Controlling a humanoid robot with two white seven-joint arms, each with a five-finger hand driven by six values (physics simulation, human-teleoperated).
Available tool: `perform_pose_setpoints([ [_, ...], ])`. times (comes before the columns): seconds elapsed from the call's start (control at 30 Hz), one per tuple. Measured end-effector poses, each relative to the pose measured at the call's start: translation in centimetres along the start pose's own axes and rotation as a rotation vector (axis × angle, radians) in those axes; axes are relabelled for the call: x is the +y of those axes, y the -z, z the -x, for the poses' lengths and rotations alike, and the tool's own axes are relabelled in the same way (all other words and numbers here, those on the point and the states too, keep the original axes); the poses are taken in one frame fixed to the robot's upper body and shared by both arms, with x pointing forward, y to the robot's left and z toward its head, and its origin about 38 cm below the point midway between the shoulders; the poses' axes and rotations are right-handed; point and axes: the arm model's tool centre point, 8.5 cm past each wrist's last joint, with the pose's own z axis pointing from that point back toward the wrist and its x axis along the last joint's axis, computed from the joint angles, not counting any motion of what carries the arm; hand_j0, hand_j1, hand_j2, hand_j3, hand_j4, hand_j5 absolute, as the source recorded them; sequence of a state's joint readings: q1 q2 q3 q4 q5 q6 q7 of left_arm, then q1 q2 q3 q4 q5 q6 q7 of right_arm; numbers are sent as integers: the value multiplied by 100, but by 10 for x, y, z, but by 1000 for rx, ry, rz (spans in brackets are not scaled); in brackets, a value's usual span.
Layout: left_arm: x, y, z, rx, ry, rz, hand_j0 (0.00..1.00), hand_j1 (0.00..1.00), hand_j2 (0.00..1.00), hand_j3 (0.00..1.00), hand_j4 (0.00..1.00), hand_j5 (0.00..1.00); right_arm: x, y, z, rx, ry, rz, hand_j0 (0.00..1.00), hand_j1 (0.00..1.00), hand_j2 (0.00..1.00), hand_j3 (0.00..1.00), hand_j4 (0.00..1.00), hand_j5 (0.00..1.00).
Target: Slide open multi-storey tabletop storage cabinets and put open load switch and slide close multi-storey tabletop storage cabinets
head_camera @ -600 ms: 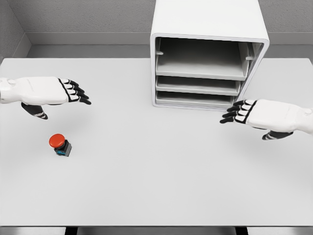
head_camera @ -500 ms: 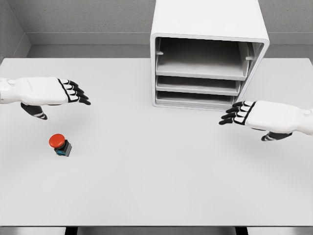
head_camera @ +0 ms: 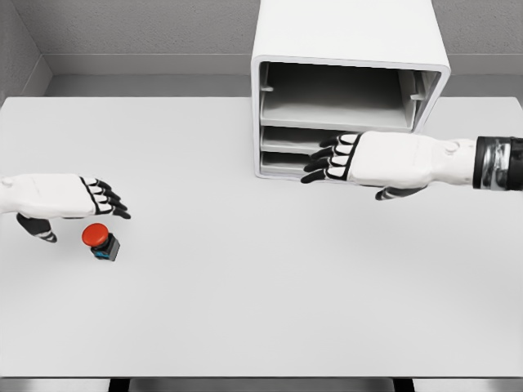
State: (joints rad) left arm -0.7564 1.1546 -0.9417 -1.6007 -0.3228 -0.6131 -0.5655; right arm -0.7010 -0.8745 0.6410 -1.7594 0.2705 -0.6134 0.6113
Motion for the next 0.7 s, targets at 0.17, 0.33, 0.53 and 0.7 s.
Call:
perform_pose_setpoints([
  [0.17,-2,6,-9,-29,7,15,99,99,99,99,99,99,-16,11,0,-37,8,53,100,100,100,100,100,100],
  [0.33,-4,10,-15,-44,15,23,93,93,93,93,93,93,-33,20,10,-27,13,95,100,100,100,100,100,100],
  [0.53,-4,11,-16,-44,23,28,79,79,79,79,79,79,-28,31,42,50,112,110,100,100,100,100,100,100],
  [0.7,-4,11,-15,-41,27,29,70,70,70,70,70,70,-24,30,54,32,185,142,100,100,100,100,100,100],
])
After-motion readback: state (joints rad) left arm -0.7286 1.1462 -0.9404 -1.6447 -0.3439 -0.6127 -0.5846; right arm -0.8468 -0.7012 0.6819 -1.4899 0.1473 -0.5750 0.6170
